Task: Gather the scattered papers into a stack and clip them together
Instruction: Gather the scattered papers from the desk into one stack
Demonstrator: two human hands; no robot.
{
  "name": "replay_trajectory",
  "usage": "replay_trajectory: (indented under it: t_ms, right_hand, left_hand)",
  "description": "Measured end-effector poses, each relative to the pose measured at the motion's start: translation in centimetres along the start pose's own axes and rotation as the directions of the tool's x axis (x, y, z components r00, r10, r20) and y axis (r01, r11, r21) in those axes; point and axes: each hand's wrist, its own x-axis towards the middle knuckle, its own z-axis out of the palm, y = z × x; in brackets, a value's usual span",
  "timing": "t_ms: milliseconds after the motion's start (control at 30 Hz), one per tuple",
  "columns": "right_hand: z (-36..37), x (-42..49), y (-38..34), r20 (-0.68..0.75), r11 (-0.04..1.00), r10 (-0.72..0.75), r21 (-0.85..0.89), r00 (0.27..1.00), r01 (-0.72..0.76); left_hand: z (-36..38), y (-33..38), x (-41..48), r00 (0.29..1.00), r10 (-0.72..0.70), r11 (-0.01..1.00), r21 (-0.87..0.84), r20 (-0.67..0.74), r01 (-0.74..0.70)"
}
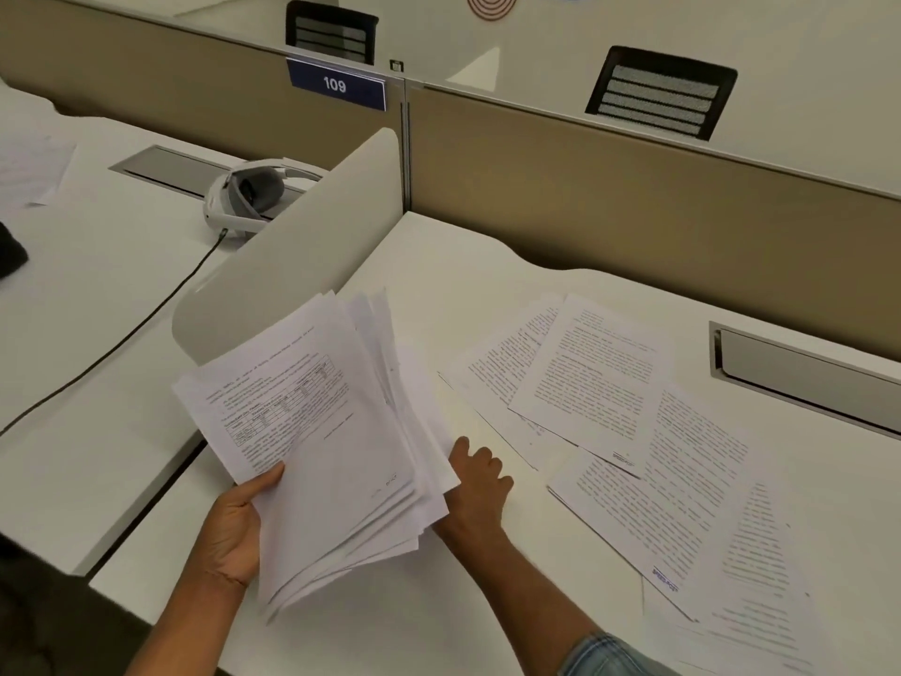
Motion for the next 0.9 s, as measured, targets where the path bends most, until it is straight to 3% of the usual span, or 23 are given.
replay_trajectory:
  t_ms: [133,267,433,533,667,900]
  right_hand:
    - [0.0,0.2,0.1,0.051,0.991,-0.011,0.131,0.999,0.004]
    - [-0.1,0.3,1.2,0.007,0.933,-0.044,0.357,0.999,0.039]
    - [-2.2,-0.2,4.8,-0.037,0.688,-0.084,0.721,0.996,0.084]
    - [-4.0,-0.6,8.4,0.055,0.518,-0.058,0.855,0.997,-0.017]
    - [-6.2,-2.4,13.3,0.087,0.338,-0.011,0.938,0.996,-0.078]
    - [-8.4,-6.9,20.7,0.104,0.19,0.083,0.975,0.991,-0.118]
  left_hand:
    - [0.4,-0.1,0.2,1.0,0.004,1.0,-0.003,-0.002,-0.004]
    - [0.8,-0.5,0.1,1.0,-0.023,0.999,0.04,-0.02,0.024]
    - [2.0,-1.1,-0.2,0.998,-0.058,0.995,0.083,0.018,0.057]
    - [3.8,-2.0,-0.3,0.997,-0.054,0.992,0.12,0.047,0.048]
    - [7.1,-3.5,-0.8,0.995,-0.009,0.975,0.222,0.099,-0.013]
    - [13.1,-7.7,-2.4,0.989,-0.043,0.91,0.413,0.144,-0.021]
